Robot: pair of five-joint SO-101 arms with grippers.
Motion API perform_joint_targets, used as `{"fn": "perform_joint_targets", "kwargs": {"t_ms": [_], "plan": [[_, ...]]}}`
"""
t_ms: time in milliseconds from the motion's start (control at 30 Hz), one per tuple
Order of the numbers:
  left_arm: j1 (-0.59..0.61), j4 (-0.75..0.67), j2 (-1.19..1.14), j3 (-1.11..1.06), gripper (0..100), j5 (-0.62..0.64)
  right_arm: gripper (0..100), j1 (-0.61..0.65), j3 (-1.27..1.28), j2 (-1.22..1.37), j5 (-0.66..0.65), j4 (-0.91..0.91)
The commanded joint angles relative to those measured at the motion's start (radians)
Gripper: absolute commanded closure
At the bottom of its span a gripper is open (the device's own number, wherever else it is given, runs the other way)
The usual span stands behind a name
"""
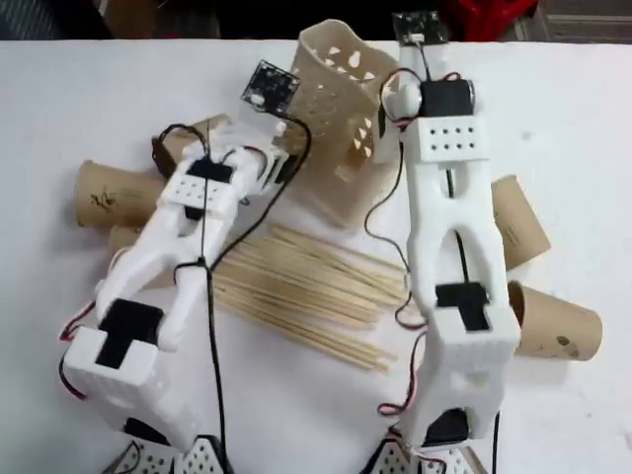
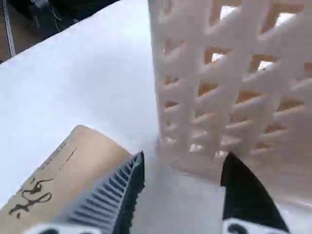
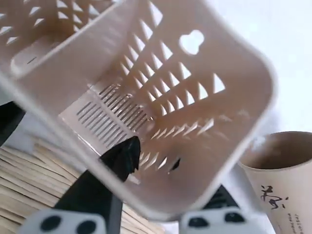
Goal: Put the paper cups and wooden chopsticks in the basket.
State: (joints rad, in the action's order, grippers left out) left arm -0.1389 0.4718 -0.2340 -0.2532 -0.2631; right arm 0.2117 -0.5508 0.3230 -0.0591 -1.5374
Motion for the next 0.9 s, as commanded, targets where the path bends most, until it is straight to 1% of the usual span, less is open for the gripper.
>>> {"fn": "perform_joint_targets", "kwargs": {"t_ms": [0, 100, 233, 267, 367, 433, 600, 700, 800, 867], "plan": [[-0.018, -0.005, -0.042, 0.046, 74, 0.012, 98.3, 0.107, 0.258, -0.17, -0.048, 0.173], [-0.01, 0.002, -0.065, 0.074, 74, 0.012, 98.3, 0.122, 0.545, -0.311, -0.058, 0.39], [-0.01, 0.003, -0.065, 0.072, 74, 0.014, 98.0, 0.117, 0.924, -0.516, -0.127, 0.716], [-0.01, 0.011, -0.065, 0.074, 74, 0.014, 96.4, 0.117, 1.0, -0.562, -0.133, 0.779], [-0.008, 0.048, -0.059, 0.08, 74, 0.014, 87.6, 0.116, 1.163, -0.667, -0.138, 0.908], [0.001, 0.08, -0.033, 0.078, 74, 0.015, 84.7, 0.116, 1.195, -0.69, -0.138, 0.928], [0.028, 0.203, 0.077, 0.08, 74, 0.089, 84.3, 0.122, 1.2, -0.696, -0.133, 0.926], [0.058, 0.279, 0.162, 0.08, 74, 0.098, 83.0, 0.124, 1.192, -0.704, -0.133, 0.894], [0.081, 0.361, 0.246, 0.089, 74, 0.098, 76.2, 0.116, 1.154, -0.72, -0.138, 0.84], [0.101, 0.446, 0.302, 0.133, 74, 0.098, 71.1, 0.105, 1.128, -0.736, -0.14, 0.803]]}}
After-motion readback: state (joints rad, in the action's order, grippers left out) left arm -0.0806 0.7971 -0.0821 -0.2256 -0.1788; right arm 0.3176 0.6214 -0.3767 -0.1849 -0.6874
